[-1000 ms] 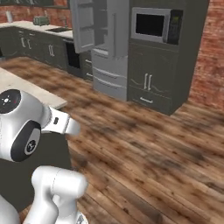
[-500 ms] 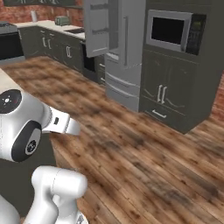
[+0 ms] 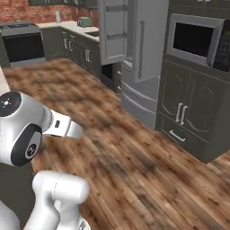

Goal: Gather the lime and corn from the fridge and place them on a tray on the dining counter. Then gather the steaks from the fridge and place them on the other tray.

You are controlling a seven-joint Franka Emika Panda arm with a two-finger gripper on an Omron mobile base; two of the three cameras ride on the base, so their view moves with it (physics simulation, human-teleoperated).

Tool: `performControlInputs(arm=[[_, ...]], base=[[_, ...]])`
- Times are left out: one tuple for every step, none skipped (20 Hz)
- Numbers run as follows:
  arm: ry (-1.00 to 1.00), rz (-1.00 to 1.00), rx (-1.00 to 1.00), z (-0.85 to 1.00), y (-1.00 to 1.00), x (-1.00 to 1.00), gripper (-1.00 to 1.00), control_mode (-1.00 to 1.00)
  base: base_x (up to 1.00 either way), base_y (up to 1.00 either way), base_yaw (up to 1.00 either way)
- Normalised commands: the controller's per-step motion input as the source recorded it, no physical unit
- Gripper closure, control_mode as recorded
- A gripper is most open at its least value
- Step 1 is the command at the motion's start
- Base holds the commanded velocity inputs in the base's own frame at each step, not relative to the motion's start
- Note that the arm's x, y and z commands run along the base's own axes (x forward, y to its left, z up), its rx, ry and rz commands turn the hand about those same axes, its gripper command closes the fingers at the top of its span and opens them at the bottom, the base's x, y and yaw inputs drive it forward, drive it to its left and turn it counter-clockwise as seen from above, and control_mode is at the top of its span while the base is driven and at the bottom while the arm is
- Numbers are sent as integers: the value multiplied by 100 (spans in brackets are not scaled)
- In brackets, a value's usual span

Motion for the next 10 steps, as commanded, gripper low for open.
performControlInputs(arm=[[0, 0, 0, 0, 0, 0, -100, 100], [0, 0, 0, 0, 0, 0, -100, 100], [0, 0, 0, 0, 0, 0, -100, 100], [0, 0, 0, 0, 0, 0, -100, 100], [0, 0, 0, 0, 0, 0, -100, 100], [0, 0, 0, 0, 0, 0, -100, 100], [0, 0, 0, 0, 0, 0, -100, 100], [0, 0, 0, 0, 0, 0, -100, 100], [0, 0, 0, 0, 0, 0, -100, 100], [0, 0, 0, 0, 0, 0, -100, 100]], base=[[100, -34, 31], [99, -32, 32], [100, -28, 32], [100, -34, 32], [99, -41, 31], [96, -42, 31], [97, -40, 32], [97, -41, 32], [96, -41, 32], [95, -39, 32]])
